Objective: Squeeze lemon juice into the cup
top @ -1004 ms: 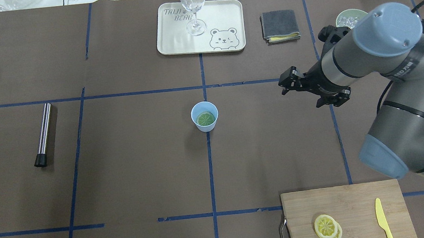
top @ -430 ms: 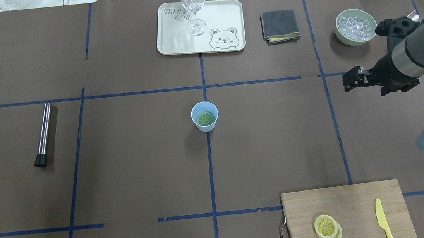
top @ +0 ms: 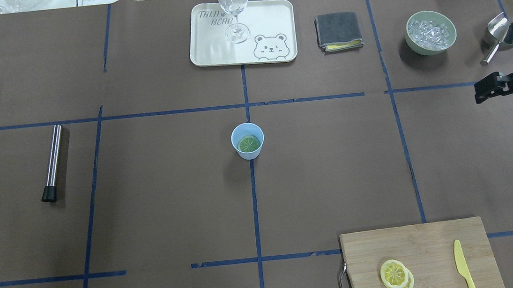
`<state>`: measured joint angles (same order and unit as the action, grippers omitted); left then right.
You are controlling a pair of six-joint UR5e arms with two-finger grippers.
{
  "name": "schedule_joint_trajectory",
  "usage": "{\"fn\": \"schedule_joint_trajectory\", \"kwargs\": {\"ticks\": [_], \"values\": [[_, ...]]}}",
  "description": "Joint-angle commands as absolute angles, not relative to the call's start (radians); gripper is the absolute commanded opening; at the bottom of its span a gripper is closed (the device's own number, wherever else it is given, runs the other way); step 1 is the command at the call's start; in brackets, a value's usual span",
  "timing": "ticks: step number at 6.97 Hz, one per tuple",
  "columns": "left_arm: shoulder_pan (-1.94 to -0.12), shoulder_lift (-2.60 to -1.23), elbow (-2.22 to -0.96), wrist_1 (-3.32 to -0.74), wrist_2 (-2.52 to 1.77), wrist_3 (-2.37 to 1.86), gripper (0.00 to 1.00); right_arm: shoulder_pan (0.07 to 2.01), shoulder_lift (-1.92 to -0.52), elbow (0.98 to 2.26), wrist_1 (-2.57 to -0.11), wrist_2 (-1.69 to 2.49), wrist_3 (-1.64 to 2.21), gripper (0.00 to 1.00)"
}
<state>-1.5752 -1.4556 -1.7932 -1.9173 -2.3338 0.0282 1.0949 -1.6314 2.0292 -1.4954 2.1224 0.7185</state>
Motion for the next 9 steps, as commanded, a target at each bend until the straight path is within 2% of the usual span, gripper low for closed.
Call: {"fn": "schedule_joint_trajectory", "kwargs": {"ticks": [1,3,7,9], "values": [[-1.548,-1.469,-1.802,-1.907,-2.324,-0.085,1.00,1.248,-1.678,1.978,-1.497,2.230,0.496,1.00],[-1.348,-1.506,-1.812,-1.916,-2.330,-0.394,1.00,1.279,-1.710,1.971,-1.499,2.235,0.430,1.00],[-1.091,-1.716,-1.676,-1.914,-2.306,-0.688,1.00,1.279,-1.738,1.977,-1.496,2.273,0.430,1.00],[-0.968,-1.767,-1.617,-1.908,-2.211,-0.782,1.00,1.279,-1.736,1.974,-1.496,2.273,0.430,1.00]]}}
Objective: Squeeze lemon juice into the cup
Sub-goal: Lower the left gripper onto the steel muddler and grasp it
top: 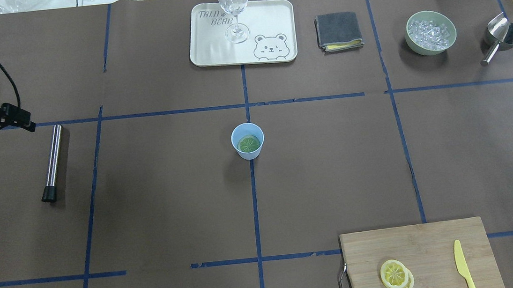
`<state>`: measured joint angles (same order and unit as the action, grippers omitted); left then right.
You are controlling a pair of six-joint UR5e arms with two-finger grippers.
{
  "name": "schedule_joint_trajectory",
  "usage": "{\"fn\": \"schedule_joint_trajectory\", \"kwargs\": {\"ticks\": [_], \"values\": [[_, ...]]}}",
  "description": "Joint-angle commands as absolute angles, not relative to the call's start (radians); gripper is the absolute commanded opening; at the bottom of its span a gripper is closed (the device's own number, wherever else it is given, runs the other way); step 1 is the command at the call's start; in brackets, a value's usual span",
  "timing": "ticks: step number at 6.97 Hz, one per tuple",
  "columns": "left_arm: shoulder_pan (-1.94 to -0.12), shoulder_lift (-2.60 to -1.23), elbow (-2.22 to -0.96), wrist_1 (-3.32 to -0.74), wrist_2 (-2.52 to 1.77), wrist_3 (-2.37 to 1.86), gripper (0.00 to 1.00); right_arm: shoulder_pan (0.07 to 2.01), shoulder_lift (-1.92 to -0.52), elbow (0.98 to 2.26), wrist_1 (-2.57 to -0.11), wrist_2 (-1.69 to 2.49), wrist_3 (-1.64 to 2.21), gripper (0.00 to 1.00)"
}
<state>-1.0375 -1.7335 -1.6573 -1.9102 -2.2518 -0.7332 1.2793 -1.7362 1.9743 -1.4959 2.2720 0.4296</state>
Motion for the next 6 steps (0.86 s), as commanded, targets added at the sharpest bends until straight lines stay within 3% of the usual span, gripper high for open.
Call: {"fn": "schedule_joint_trajectory", "kwargs": {"ticks": [1,6], "values": [[-0.963,-1.799,-1.559,-1.910,-2.209,-0.782,0.99,1.279,-1.738,1.976,-1.496,2.273,0.431,1.00],[-0.925,-1.809,-1.497,-1.916,-2.207,-0.767,0.77,1.279,-1.738,1.973,-1.496,2.273,0.433,1.00]]}}
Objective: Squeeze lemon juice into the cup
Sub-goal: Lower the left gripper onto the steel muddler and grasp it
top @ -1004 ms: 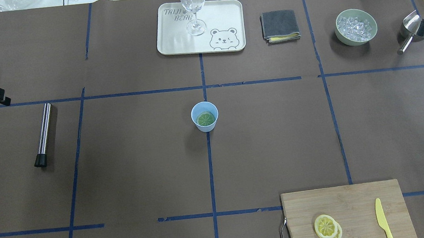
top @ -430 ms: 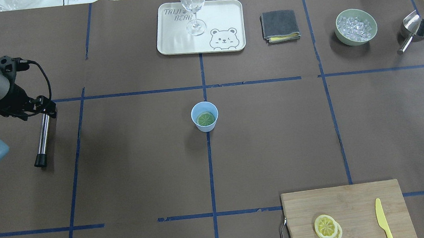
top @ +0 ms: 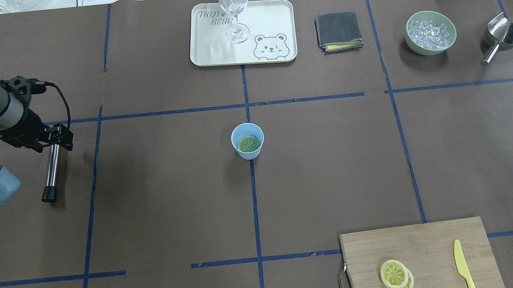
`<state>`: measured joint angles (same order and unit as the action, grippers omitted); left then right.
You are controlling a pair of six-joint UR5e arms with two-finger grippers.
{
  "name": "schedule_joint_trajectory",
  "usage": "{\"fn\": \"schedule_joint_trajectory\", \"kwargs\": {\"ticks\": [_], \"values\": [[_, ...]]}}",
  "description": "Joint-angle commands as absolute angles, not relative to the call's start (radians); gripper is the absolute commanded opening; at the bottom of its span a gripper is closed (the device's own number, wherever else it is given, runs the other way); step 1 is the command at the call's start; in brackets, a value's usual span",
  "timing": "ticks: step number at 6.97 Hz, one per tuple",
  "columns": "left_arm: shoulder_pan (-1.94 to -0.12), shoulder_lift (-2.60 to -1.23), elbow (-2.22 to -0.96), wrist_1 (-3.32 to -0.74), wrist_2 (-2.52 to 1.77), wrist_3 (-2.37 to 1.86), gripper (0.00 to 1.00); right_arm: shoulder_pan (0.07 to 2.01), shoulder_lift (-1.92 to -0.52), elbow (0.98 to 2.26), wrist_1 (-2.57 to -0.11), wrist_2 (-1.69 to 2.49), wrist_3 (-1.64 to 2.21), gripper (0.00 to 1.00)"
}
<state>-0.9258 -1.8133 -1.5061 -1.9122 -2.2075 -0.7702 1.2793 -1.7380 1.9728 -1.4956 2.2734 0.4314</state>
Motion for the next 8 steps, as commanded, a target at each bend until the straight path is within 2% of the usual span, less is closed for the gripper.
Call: {"fn": "schedule_joint_trajectory", "kwargs": {"ticks": [1,3,5,8], "values": [[-0.925,-1.809,-1.496,-1.916,-2.206,-0.767,0.72,1.279,-1.736,1.971,-1.496,2.272,0.433,1.00],[-0.925,-1.812,-1.497,-1.913,-2.174,-0.769,0.66,1.278,-1.736,1.971,-1.496,2.272,0.431,1.00],[-0.923,-1.807,-1.496,-1.913,-2.171,-0.767,0.49,1.278,-1.736,1.970,-1.496,2.272,0.431,1.00],[-0.923,-1.810,-1.497,-1.911,-2.171,-0.767,0.49,1.278,-1.736,1.970,-1.496,2.272,0.430,1.00]]}}
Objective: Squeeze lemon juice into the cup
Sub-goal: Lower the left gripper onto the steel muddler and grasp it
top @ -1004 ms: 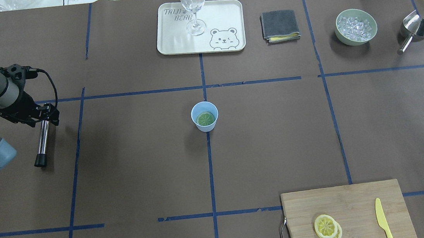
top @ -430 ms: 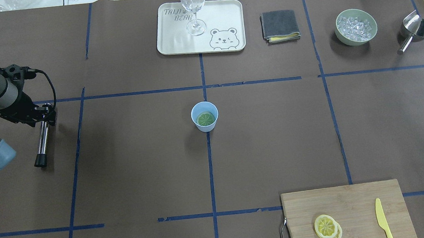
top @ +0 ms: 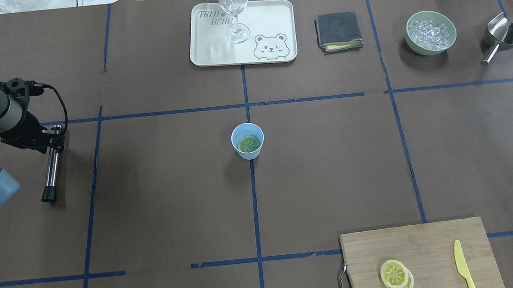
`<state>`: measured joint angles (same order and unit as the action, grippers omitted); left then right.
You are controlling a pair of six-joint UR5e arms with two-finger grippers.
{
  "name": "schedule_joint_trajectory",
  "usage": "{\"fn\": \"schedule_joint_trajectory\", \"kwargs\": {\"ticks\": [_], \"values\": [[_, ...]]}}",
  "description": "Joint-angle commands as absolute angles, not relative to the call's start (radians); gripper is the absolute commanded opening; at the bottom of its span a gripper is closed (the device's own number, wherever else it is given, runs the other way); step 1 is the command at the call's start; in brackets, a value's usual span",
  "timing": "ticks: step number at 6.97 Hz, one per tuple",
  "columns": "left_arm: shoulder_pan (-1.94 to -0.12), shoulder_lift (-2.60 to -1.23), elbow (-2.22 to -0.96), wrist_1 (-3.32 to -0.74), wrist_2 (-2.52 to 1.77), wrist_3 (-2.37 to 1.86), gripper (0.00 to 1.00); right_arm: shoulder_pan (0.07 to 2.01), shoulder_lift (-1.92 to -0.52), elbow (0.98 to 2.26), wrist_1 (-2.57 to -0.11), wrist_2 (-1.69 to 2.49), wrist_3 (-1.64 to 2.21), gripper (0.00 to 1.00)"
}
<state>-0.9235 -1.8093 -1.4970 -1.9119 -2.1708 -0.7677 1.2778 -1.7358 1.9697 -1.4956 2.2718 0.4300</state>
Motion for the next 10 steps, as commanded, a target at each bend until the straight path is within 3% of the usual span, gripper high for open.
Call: {"fn": "schedule_joint_trajectory", "kwargs": {"ticks": [1,7,9,10], "values": [[-0.923,-1.812,-1.496,-1.911,-2.172,-0.767,0.48,1.278,-1.736,1.968,-1.496,2.270,0.430,1.00],[-0.922,-1.816,-1.485,-1.913,-2.172,-0.769,0.45,1.278,-1.735,1.968,-1.497,2.273,0.430,1.00],[-0.922,-1.816,-1.486,-1.913,-2.172,-0.772,0.11,1.279,-1.735,1.968,-1.497,2.273,0.430,1.00],[-0.922,-1.816,-1.494,-1.910,-2.171,-0.772,0.00,1.278,-1.735,1.971,-1.497,2.273,0.430,1.00]]}}
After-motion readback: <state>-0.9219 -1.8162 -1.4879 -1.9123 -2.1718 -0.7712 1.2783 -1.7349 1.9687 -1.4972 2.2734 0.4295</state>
